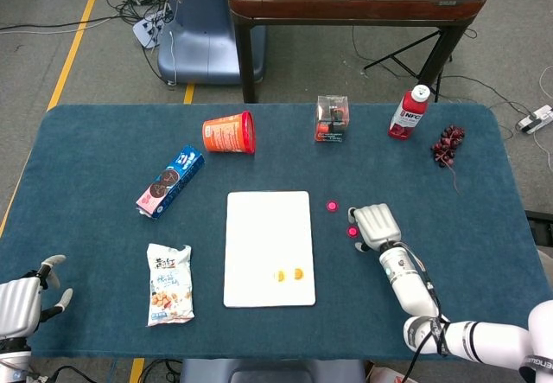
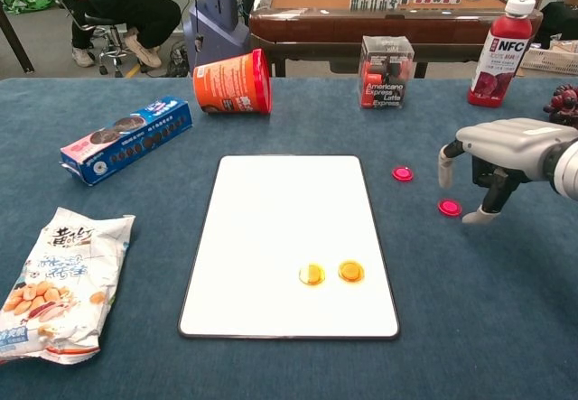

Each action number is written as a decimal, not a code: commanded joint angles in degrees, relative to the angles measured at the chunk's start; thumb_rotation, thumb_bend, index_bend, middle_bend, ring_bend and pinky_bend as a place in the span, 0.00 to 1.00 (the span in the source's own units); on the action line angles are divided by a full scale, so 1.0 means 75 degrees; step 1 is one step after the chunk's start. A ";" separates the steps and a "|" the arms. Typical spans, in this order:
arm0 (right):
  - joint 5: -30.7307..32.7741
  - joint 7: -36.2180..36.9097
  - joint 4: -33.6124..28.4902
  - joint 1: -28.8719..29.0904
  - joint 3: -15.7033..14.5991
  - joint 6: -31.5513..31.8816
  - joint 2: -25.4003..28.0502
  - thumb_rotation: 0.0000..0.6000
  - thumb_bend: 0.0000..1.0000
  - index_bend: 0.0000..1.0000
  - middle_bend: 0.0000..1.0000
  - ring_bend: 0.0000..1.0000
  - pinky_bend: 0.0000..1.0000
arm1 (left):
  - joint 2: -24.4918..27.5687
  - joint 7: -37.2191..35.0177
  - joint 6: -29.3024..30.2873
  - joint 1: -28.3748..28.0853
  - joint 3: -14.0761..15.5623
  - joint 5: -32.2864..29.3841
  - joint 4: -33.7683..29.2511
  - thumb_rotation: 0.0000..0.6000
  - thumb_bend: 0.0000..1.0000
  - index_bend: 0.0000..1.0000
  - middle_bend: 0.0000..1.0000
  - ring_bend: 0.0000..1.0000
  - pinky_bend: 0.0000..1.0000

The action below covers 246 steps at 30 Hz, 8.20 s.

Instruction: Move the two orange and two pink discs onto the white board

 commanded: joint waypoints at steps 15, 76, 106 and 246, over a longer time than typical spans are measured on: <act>0.0431 -0.0273 0.0348 0.0153 0.0110 -0.0256 -0.0293 1.00 0.19 0.38 1.00 1.00 1.00 | -0.0030 -0.0050 0.0000 0.0034 0.0041 -0.0007 0.0059 1.00 0.29 0.35 0.58 0.54 0.73; 0.0108 -0.0265 -0.0526 0.0617 0.0711 -0.0132 -0.0244 1.00 0.24 0.52 1.00 1.00 1.00 | 0.0012 -0.0060 0.0036 0.0052 0.0023 -0.0005 -0.0032 1.00 0.29 0.35 0.58 0.54 0.73; 0.1974 -0.1224 0.0682 0.2407 0.1370 -0.0395 -0.1675 1.00 0.10 0.35 1.00 1.00 1.00 | -0.0038 -0.0377 0.0085 0.0224 0.0127 -0.0023 0.0162 1.00 0.29 0.35 0.58 0.54 0.73; 0.3219 -0.2302 0.1561 0.3855 0.1544 -0.0439 -0.2579 1.00 0.25 0.50 1.00 1.00 1.00 | -0.0134 -0.0469 0.0027 0.0306 0.0223 0.0069 0.0200 1.00 0.29 0.35 0.58 0.54 0.73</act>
